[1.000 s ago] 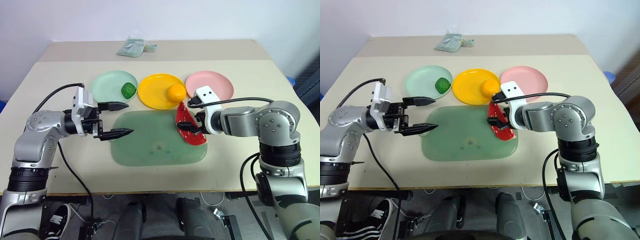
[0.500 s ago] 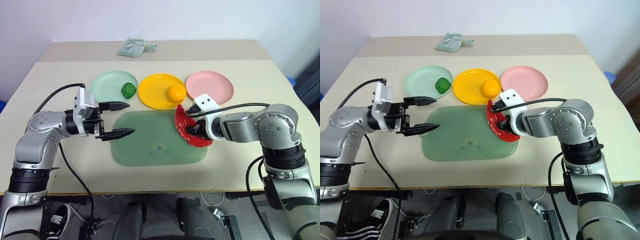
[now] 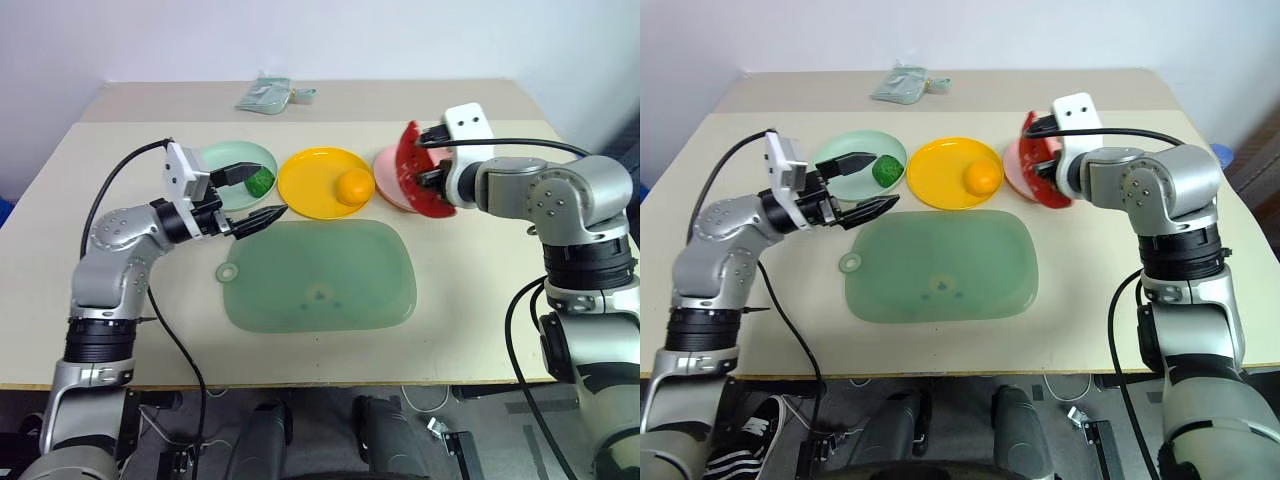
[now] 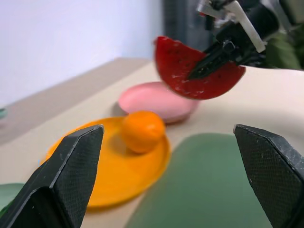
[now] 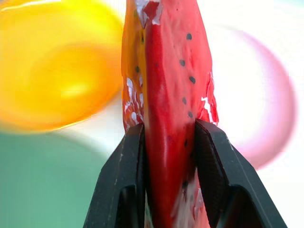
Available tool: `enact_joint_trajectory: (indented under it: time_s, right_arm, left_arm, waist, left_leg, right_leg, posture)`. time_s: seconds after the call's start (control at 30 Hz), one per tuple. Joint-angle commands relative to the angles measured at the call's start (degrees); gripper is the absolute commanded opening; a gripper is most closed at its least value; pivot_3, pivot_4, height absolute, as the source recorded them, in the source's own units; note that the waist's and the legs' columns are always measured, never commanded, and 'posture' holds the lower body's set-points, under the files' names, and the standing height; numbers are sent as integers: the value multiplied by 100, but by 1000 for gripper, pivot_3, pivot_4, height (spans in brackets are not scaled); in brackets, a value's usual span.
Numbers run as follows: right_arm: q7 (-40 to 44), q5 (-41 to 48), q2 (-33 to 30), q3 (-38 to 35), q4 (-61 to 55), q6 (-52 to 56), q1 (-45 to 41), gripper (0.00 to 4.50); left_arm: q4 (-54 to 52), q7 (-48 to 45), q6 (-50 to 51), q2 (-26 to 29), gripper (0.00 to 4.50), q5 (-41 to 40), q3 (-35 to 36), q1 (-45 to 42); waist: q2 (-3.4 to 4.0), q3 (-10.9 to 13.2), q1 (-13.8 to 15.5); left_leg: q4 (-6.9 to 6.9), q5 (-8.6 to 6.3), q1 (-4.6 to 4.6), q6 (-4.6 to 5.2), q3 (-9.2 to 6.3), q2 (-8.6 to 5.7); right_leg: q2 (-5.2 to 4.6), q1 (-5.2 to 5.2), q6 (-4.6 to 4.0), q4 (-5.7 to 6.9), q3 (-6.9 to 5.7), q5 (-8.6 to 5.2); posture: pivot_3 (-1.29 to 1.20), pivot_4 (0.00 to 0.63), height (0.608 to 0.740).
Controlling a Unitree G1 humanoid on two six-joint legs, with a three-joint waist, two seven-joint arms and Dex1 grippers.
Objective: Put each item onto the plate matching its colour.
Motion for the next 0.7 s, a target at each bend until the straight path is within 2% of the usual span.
enact_joint_trajectory:
  time_s: [0.03,0.17,0.3,0.33,0.4,0.53,0.57,0.7]
  right_arm:
    - [658,-952,221,297,1027,-1465,-321,1213]
    - [1050,-1556,618,134,2652,-2824,-712,1213]
    - [1474,-2500,858,591,3878,-4005,-1012,1213]
    - [1548,-2476,922,437,4084,-4125,-1078,1749]
    - [1677,-2515,1009,259,4309,-4390,-1189,2275]
    - [1823,-2677,952,60,4376,-4840,-1293,4321]
    - [1914,-2619,930,-60,4305,-4855,-1315,4462]
    - [2234,-2216,853,-714,3655,-4958,-1163,4462]
  left_arm:
    - [-219,269,-171,-151,4500,140,-65,29]
    - [-327,447,-138,-282,4500,173,-119,97]
    - [-418,539,-84,-272,4500,161,-97,166]
    - [-431,550,-100,-258,4500,189,-107,175]
    - [-455,546,-138,-218,4500,203,-91,222]
    - [-489,580,-196,-175,4500,229,-74,314]
    - [-486,579,-214,-158,4500,222,-50,339]
    - [-470,571,-284,-100,4500,213,19,413]
  waist:
    - [1,0,-48]
    - [2,1,-141]
    - [5,3,-141]
    - [5,3,-141]
    - [5,3,-135]
    - [6,3,-128]
    - [6,3,-131]
    - [7,4,-131]
  left_leg:
    - [-2,0,1,0,0,0]
    - [-8,0,0,0,-1,0]
    - [-9,0,0,0,-1,0]
    - [-9,0,0,0,0,0]
    - [-8,0,0,0,0,0]
    - [-8,0,0,-1,-1,-2]
    - [-8,0,0,-1,-1,-1]
    - [-8,0,1,-1,-2,-1]
  right_leg:
    - [2,-1,0,0,0,0]
    - [1,-3,-1,0,1,0]
    - [1,-6,-1,1,2,-1]
    - [1,-5,-1,1,2,-1]
    - [1,-5,-1,1,2,0]
    - [-2,-5,-1,3,2,0]
    - [-1,-5,-1,3,2,0]
    - [-1,-5,-1,4,2,-1]
  posture:
    - [0,150,740]
    - [0,150,740]
    - [0,150,740]
    - [0,150,740]
    - [0,150,740]
    - [0,150,740]
    - [0,150,740]
    - [0,150,740]
